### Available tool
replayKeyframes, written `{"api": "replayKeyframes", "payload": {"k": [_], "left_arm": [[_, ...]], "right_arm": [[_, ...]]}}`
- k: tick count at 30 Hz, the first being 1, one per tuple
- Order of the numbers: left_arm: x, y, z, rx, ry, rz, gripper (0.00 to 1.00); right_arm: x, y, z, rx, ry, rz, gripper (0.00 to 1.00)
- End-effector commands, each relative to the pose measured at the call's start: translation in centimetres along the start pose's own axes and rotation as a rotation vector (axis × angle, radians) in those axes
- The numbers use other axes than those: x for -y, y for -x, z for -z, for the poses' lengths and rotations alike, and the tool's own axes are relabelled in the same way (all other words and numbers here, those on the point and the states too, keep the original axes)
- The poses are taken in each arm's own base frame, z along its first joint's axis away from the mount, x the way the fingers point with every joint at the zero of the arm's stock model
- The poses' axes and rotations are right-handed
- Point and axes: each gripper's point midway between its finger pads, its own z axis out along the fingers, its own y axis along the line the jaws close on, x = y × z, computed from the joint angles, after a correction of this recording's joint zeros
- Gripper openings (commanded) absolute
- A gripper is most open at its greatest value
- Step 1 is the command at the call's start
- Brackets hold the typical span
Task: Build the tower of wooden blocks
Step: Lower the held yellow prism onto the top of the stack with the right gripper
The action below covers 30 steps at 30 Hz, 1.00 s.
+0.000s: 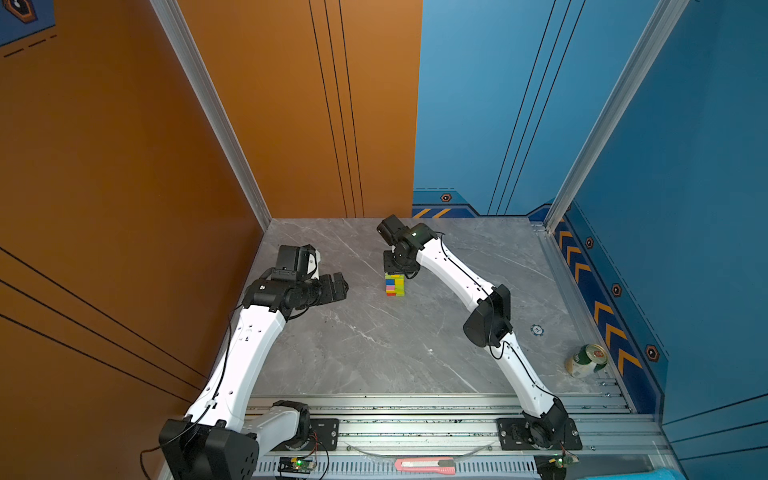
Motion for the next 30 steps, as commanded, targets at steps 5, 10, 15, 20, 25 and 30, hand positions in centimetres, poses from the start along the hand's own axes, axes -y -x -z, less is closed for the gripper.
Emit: {"api": "replayKeyframes", "payload": {"k": [5,10,15,20,25,30], "left_arm": [[0.2,0.0,0.5,-0.016,-0.017,-0.011,0.98],[0.0,0.0,0.4,-0.018,-0.016,-0.01,0.98],[0.0,-0.1,0.4,-0.022,-0.02,-0.008,0.98],[0.1,-0.1,0.4,-0.024,-0.026,-0.007,0.98],[0.1,-0.1,0.5,-0.023,-0.027,-0.005,0.98],[0.1,0.0,0.7,-0.019,-0.027,-0.003,0.98]], "right_arm": [[0.2,-0.4,-0.5,-0.007,-0.034,0.021,0.36],[0.3,-0.5,-0.7,-0.012,-0.036,0.019,0.37],[0.3,-0.6,-0.8,-0.016,-0.037,0.018,0.4],[0.3,-0.6,-0.8,-0.016,-0.036,0.016,0.45],[0.2,-0.4,-0.1,-0.004,-0.03,0.013,0.46],[0.0,-0.1,0.4,0.006,-0.018,0.003,0.46]]}}
